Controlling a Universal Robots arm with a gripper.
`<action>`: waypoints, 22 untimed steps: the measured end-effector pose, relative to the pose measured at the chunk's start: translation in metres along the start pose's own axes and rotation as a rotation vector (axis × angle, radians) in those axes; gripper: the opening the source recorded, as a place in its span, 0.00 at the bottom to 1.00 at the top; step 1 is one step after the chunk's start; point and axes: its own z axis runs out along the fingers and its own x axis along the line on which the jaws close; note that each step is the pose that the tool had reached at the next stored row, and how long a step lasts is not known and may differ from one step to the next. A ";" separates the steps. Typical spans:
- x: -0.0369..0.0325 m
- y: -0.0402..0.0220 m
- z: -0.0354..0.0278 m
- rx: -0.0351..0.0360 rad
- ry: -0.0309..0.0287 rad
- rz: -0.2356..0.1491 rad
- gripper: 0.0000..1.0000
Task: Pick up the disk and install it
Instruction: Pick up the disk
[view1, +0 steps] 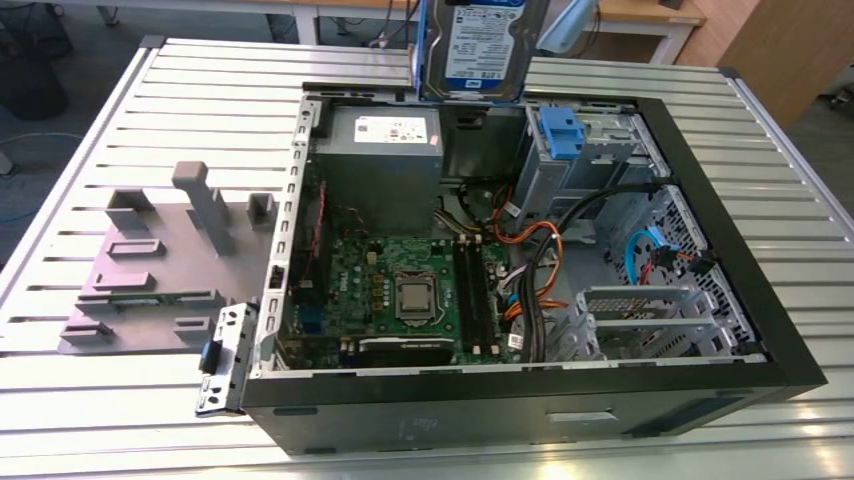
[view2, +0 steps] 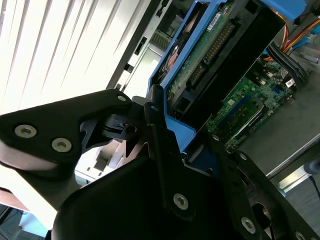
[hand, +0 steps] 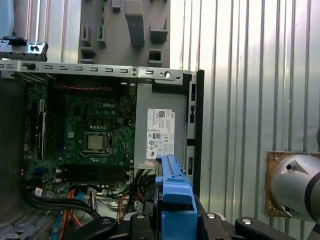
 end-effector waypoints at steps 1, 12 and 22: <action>0.0000 -0.0002 0.0000 0.0000 0.0000 0.000 0.37; 0.0001 -0.0034 -0.0001 0.0000 0.0000 0.000 0.37; 0.0002 -0.0067 -0.0002 0.0000 0.0000 0.000 0.37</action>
